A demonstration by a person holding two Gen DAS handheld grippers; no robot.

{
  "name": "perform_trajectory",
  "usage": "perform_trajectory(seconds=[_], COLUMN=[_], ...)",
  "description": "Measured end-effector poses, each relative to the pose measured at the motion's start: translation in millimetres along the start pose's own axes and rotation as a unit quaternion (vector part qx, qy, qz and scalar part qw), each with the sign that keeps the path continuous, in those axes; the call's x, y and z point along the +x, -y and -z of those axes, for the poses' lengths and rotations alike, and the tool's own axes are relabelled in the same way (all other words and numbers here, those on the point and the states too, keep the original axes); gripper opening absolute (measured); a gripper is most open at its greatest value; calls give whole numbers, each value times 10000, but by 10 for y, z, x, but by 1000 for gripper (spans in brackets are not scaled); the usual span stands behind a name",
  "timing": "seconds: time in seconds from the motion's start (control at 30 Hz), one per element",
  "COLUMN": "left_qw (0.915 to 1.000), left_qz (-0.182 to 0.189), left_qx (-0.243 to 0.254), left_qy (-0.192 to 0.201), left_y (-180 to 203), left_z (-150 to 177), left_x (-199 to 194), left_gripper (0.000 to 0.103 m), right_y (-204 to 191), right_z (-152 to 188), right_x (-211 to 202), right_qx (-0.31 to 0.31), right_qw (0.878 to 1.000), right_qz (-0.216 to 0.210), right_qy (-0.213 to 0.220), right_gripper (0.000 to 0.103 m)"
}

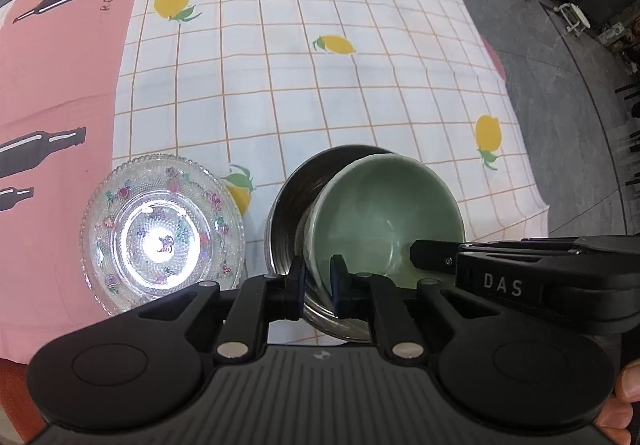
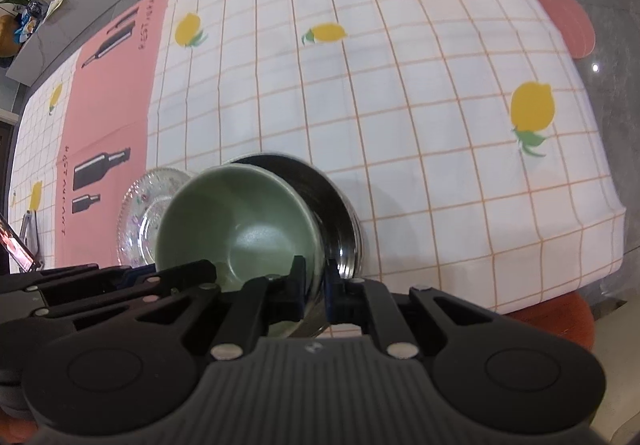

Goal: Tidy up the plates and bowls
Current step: 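Lower the pale green bowl into the orange bowl and open the gripper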

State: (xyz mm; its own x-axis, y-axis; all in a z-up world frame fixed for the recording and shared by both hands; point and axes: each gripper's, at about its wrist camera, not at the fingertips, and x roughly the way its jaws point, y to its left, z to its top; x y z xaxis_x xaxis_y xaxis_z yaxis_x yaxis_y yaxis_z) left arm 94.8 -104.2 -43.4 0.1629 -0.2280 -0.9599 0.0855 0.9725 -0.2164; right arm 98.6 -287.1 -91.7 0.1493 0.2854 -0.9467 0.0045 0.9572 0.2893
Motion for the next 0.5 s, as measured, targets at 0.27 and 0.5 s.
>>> perform_trajectory(seconds=[0.27,0.5], left_qw=[9996,9990], left_qz=[-159,-131], left_qx=[134,95], left_qy=[-206,-418], left_y=[43,16], left_z=[-33,-79], left_x=[122,224], left_gripper=[15,15], right_y=[-2,-17], right_z=[-47,-80], right_x=[164,231], right_qx=[-128,-279], right_qw=[9999,9992], right_qz=[74,246], right_qy=[-89,-123], right_gripper=[6,6])
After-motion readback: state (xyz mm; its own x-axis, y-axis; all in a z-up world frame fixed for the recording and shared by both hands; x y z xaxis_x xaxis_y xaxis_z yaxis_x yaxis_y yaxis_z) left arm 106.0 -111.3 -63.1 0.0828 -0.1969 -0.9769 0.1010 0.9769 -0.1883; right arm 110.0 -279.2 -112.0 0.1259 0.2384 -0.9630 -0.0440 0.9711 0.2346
